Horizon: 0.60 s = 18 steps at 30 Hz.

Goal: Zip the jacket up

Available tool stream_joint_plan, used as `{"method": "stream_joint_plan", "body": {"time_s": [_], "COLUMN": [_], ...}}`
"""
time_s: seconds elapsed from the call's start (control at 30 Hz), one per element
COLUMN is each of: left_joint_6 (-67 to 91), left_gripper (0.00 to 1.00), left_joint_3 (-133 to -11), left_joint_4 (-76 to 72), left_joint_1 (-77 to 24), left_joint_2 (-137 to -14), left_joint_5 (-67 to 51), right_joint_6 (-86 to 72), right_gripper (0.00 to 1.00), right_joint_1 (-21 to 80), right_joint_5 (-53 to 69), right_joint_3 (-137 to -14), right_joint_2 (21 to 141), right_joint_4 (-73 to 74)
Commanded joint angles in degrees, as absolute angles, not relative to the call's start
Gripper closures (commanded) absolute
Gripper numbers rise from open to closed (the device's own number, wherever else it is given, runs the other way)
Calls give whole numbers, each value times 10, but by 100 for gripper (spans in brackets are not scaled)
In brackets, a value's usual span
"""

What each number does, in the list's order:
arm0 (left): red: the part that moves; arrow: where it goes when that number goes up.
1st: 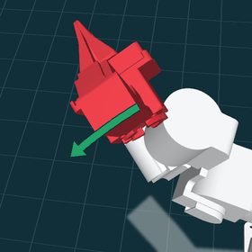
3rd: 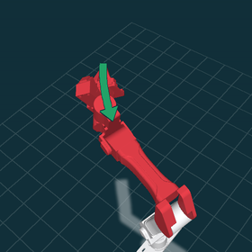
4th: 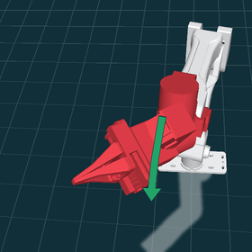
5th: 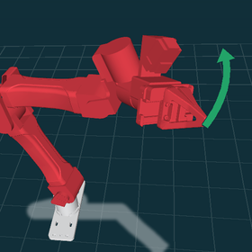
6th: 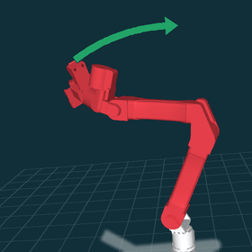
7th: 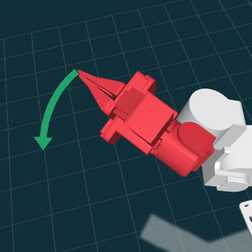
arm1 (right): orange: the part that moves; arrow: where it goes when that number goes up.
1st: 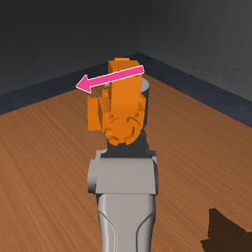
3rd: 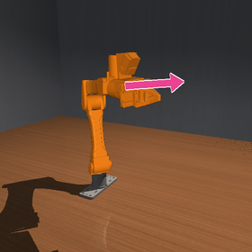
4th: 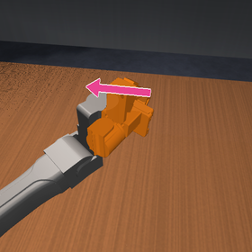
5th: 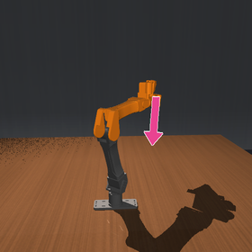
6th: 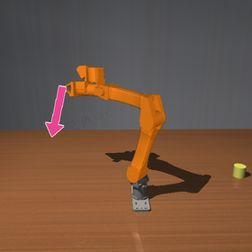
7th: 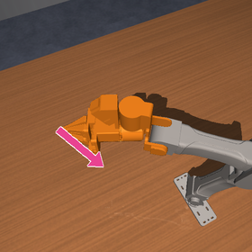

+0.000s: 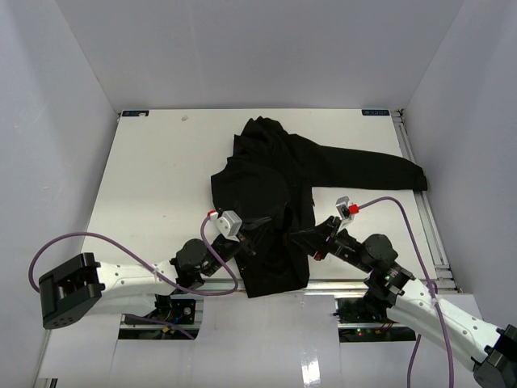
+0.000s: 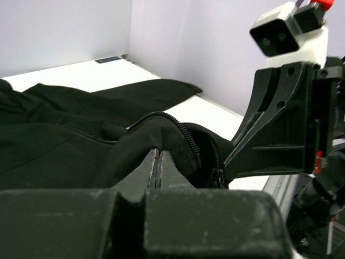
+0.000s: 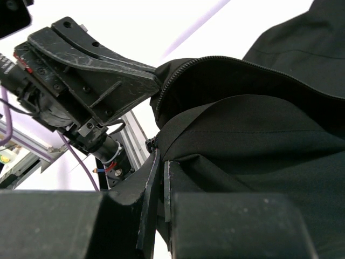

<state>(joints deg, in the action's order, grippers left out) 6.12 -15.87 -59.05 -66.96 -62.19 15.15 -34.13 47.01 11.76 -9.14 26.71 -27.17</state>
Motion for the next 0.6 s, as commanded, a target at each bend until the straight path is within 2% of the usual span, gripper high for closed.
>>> {"method": "stream_joint_plan", "body": {"time_s": [0.0,0.57], "left_joint_6": [35,7], "left_gripper": [100,100], "left_joint_3": [-179,-177], "left_joint_4": [-563,-572], "left_joint_1": [-677,-689], "left_joint_2": [-604,-622], "left_joint_5": [177,196], "right_joint_6": [-340,-344], "right_gripper": [92,92], "right_joint_1": [477,504], "right_joint_5": [93,39], "right_joint_3": [-126,-150], "right_joint_2": [282,345], "right_joint_4": [-293,-297]}}
